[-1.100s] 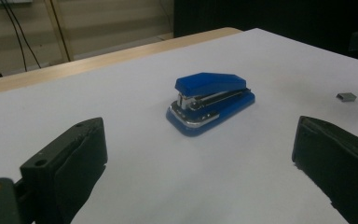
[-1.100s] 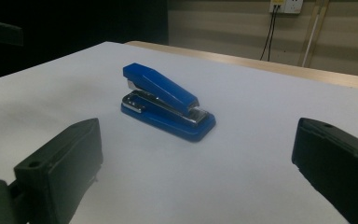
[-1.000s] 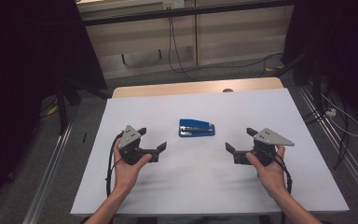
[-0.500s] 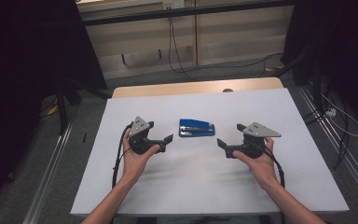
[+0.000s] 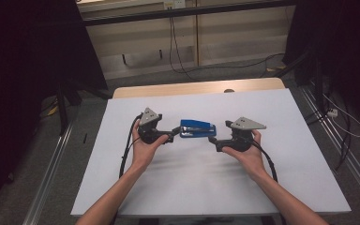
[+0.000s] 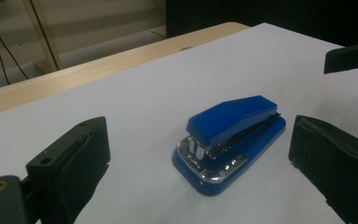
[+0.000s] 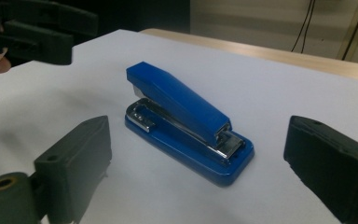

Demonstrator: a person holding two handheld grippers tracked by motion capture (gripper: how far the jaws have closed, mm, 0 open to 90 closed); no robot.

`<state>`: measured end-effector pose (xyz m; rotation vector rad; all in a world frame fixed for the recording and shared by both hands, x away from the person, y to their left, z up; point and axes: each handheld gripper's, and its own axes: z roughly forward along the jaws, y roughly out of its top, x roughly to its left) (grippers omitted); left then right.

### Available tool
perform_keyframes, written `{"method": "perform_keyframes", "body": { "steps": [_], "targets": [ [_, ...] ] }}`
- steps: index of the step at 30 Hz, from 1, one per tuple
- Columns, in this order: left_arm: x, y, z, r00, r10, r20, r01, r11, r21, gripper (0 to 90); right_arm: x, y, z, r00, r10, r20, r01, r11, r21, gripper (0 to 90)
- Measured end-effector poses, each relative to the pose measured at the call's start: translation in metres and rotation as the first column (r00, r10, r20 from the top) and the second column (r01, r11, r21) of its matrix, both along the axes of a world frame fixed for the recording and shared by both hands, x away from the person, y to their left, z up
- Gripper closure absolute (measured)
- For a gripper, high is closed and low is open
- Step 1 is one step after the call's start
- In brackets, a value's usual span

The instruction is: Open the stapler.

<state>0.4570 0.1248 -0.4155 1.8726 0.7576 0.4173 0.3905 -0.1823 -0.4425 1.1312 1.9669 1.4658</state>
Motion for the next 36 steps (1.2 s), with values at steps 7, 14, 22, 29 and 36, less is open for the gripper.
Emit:
{"method": "perform_keyframes", "body": {
  "steps": [7,14,22,29,36],
  "targets": [
    [0.015,-0.01,-0.001,0.9999,-0.007,0.008,0.007,0.9999,0.009,5.5,0.016,0.008,0.0,1.0,0.004,-0.004,-0.004,1.0,0.012,15.0],
    [0.015,-0.005,0.0,0.9997,-0.018,0.016,0.018,0.9998,0.009,5.5,0.022,0.021,0.0,0.9998,0.018,0.002,-0.018,1.0,0.006,19.9],
    [0.018,0.0,-0.005,0.9991,-0.035,-0.023,0.036,0.9988,0.033,6.2,0.022,0.031,-0.002,0.9979,0.065,0.007,-0.065,0.998,-0.003,34.3],
    [0.016,0.003,-0.004,0.9991,-0.039,-0.019,0.04,0.9979,0.051,4.7,0.018,0.04,0.005,0.9904,0.138,0.012,-0.137,0.988,-0.069,53.2],
    [0.013,0.002,-0.009,0.9997,-0.019,-0.016,0.02,0.9945,0.103,7.9,0.026,0.042,0.004,0.986,0.167,-0.006,-0.167,0.986,-0.029,90.0]
  ]
}}
